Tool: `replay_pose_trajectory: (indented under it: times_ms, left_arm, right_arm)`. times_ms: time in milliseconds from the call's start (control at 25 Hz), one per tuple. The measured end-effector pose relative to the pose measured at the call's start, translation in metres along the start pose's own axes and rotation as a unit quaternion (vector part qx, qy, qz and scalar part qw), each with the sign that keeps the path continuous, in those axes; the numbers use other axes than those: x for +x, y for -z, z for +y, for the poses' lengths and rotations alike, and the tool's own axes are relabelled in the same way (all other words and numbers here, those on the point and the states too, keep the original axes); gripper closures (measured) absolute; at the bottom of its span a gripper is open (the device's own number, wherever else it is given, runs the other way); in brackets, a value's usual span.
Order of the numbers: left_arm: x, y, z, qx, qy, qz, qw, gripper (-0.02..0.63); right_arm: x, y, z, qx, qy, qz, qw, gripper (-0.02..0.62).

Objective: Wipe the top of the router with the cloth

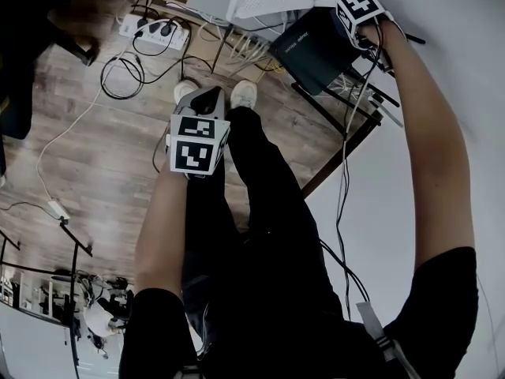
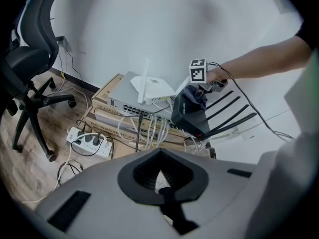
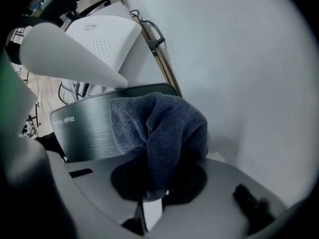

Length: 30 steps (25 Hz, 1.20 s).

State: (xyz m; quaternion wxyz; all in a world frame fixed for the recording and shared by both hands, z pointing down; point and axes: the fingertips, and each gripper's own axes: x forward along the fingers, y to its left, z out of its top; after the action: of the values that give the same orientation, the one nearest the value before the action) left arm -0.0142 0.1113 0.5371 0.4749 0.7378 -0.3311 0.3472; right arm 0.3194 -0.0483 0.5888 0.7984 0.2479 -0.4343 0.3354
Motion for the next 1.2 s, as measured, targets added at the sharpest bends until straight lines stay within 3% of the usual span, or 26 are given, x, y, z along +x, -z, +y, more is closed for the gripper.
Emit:
replay_pose_trajectory:
  times_ms: [240,400,600,880,1200]
  left_arm:
    - [0.004,0.002,-0.006,-0.010,0.003,-0.008,0.9999,0.595]
    - [0.009,0.006,-0.012,-0.016,0.006,-0.011,0.9998,0.595]
    - [0.014,0.011,-0.025,-0.018,0.014,-0.010,0.9997,0.594]
    - [0.015,0.009,-0.026,-0.022,0.007,-0.021,0.9995,0.595]
    - [0.016,0.013,-0.031,-0.031,0.006,-0.024,0.9992,0.594]
  right_arm:
    - [0.003,0.011,0.003,0.011,-0.019,0.015,1.000,0.551]
    - [0.007,0.019,0.009,-0.005,-0.004,0.029,1.000,0.551]
    - [0.015,0.040,0.028,-0.041,-0.029,0.066,0.997,0.551]
    - [0.018,0.051,0.058,-0.115,-0.014,0.077,0.990,0.551]
    - [0.015,0.060,0.106,-0.131,-0.085,0.061,0.986,0.551]
